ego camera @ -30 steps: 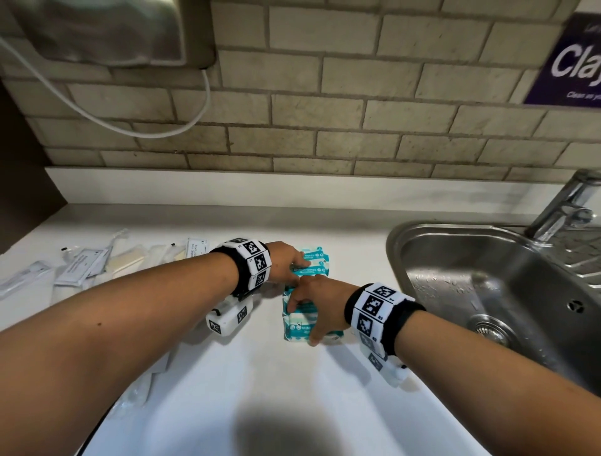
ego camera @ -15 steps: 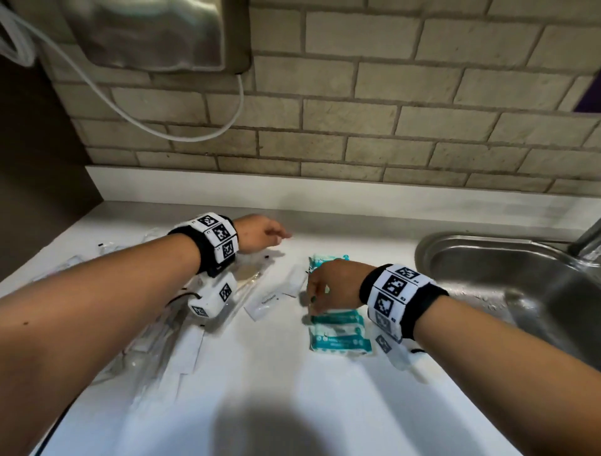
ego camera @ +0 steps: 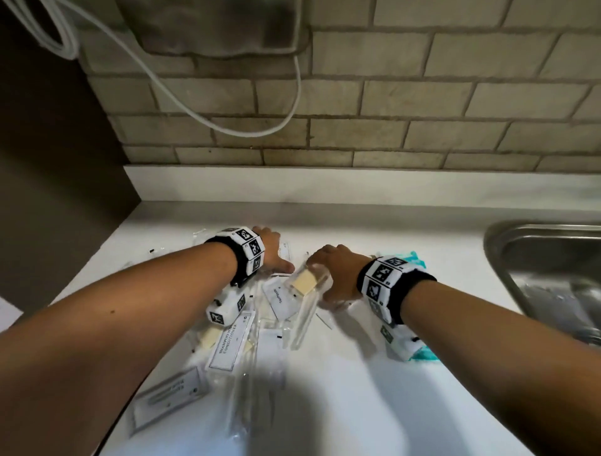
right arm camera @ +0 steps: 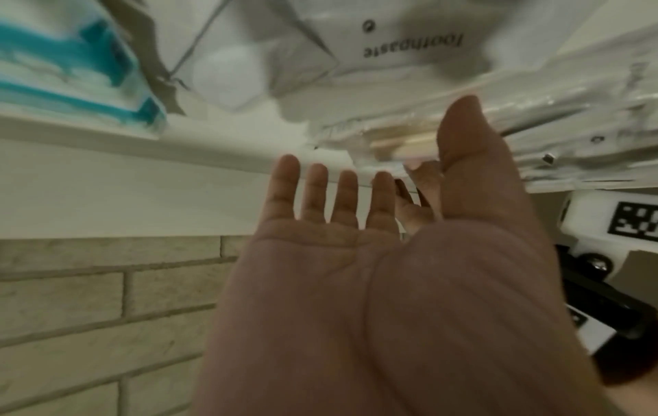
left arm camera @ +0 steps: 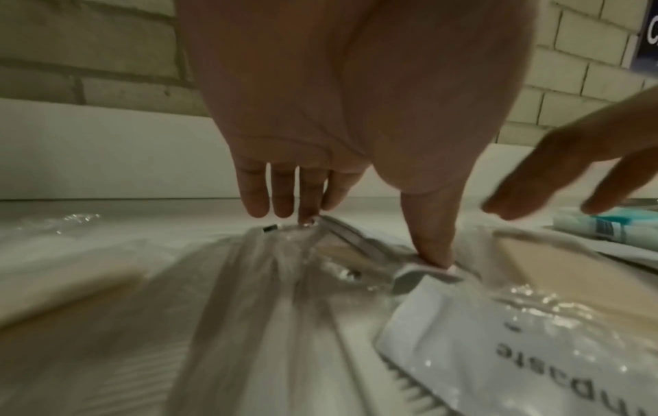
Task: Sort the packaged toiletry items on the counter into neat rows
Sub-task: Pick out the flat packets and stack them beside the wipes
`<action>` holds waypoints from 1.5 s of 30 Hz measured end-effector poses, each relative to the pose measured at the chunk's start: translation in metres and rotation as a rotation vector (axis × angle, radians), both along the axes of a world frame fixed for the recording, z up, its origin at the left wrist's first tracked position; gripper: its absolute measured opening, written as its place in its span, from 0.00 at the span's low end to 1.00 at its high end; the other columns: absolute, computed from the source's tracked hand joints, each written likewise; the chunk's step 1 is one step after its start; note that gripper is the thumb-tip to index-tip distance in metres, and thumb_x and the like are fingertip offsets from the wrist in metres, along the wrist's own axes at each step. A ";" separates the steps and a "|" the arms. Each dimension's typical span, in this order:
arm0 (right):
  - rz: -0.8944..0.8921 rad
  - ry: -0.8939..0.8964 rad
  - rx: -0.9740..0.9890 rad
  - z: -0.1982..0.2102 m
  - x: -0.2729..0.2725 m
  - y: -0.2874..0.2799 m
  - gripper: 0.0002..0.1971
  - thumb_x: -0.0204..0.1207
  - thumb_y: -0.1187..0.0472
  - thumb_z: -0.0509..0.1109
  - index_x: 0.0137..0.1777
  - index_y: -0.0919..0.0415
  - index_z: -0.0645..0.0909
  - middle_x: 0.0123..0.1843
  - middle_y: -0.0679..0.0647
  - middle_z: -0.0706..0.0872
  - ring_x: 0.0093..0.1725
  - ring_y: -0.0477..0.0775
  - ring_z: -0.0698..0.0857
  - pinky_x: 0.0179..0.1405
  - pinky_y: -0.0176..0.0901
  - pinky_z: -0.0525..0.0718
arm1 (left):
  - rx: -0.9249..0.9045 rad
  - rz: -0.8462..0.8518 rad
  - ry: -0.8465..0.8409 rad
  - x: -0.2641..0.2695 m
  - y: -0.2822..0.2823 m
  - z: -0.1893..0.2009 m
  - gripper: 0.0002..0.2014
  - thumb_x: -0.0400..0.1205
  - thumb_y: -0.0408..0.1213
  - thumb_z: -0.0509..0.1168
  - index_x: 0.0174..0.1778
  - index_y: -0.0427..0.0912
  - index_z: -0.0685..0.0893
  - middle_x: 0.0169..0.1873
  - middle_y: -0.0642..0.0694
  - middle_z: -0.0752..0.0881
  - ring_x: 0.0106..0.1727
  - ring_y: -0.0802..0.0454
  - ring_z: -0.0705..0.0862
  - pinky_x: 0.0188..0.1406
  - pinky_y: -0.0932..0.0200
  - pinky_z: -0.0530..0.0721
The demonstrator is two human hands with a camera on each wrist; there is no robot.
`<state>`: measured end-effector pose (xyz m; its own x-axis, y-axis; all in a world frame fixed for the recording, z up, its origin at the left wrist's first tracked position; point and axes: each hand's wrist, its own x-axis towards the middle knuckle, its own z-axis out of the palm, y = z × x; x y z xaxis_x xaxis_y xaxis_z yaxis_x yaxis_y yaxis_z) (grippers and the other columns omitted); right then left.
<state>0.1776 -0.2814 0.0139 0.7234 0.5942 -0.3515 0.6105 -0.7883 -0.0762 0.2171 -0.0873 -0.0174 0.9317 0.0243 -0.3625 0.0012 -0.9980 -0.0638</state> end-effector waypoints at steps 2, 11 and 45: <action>-0.019 0.024 -0.006 -0.005 -0.002 0.011 0.34 0.69 0.54 0.75 0.76 0.51 0.69 0.71 0.52 0.75 0.72 0.57 0.74 0.72 0.53 0.75 | 0.004 -0.019 -0.040 0.003 0.001 -0.004 0.53 0.58 0.78 0.61 0.71 0.42 0.73 0.67 0.38 0.77 0.68 0.37 0.75 0.69 0.42 0.75; -0.208 0.090 0.015 -0.008 -0.011 0.022 0.28 0.68 0.58 0.80 0.68 0.50 0.79 0.65 0.56 0.79 0.63 0.61 0.82 0.62 0.50 0.82 | -0.455 -0.108 -0.252 -0.010 0.022 0.026 0.40 0.68 0.33 0.78 0.76 0.44 0.68 0.66 0.40 0.81 0.62 0.41 0.82 0.52 0.61 0.77; 0.254 0.297 0.056 -0.008 -0.152 0.186 0.26 0.66 0.62 0.82 0.65 0.54 0.81 0.53 0.49 0.86 0.46 0.47 0.79 0.50 0.40 0.82 | -0.723 0.154 -0.388 -0.167 0.168 0.054 0.15 0.83 0.29 0.61 0.64 0.47 0.78 0.50 0.48 0.86 0.31 0.68 0.85 0.33 0.71 0.84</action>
